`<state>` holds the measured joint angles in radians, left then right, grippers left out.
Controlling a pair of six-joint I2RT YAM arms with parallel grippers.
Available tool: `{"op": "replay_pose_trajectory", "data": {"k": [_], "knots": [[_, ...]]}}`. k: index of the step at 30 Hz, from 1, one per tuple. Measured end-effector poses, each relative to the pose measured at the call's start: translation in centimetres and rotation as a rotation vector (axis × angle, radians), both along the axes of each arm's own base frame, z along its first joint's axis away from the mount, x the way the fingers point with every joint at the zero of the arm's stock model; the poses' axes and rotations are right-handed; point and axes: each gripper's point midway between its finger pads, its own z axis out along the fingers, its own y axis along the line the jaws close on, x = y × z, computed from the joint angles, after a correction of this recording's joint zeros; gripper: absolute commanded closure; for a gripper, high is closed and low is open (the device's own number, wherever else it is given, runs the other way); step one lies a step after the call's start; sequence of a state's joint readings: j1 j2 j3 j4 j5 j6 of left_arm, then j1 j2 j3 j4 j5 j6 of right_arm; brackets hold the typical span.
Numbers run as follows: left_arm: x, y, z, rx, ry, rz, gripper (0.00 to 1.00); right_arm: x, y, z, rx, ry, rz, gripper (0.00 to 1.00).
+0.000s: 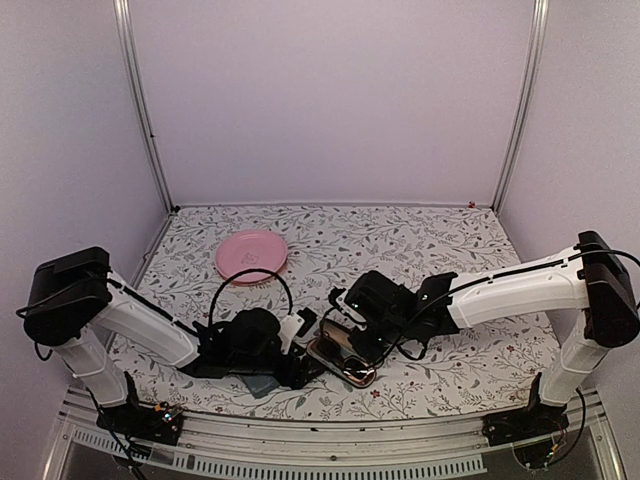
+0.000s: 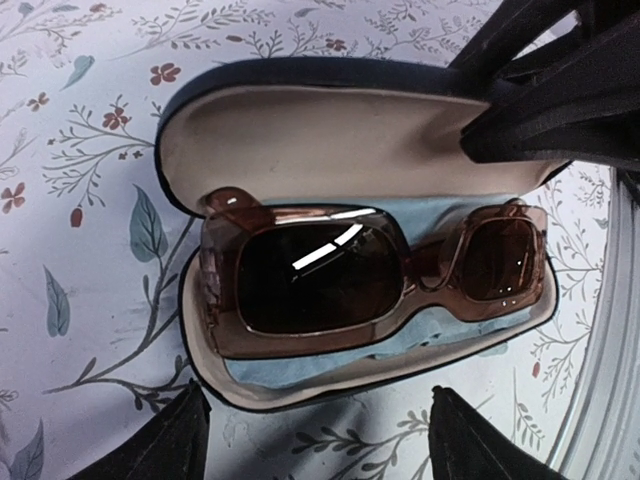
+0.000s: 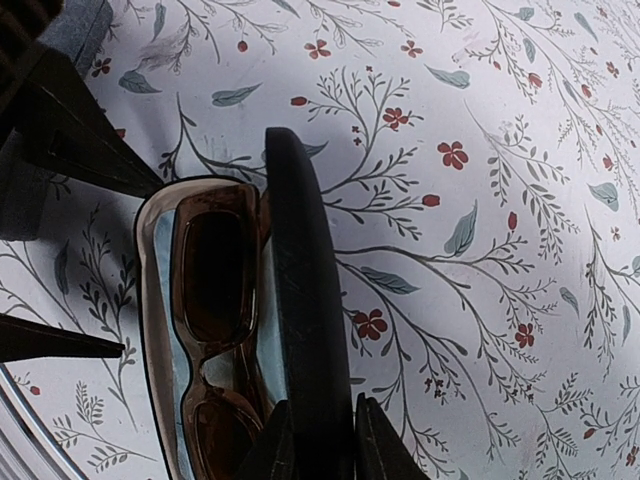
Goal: Organize the sunglasses
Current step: Close the case with sunglasses at the center of the board.
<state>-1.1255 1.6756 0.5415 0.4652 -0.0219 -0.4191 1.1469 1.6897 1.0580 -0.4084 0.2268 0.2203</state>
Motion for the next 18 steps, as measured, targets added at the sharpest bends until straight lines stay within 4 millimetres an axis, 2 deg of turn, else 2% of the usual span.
{"op": "replay_pose_trajectory", "data": {"k": [18], "knots": [[0.14, -0.54, -0.40, 0.008, -0.012, -0.019, 0.28, -0.23, 0.14, -0.02, 0.006, 0.016, 0.008, 0.80]]}}
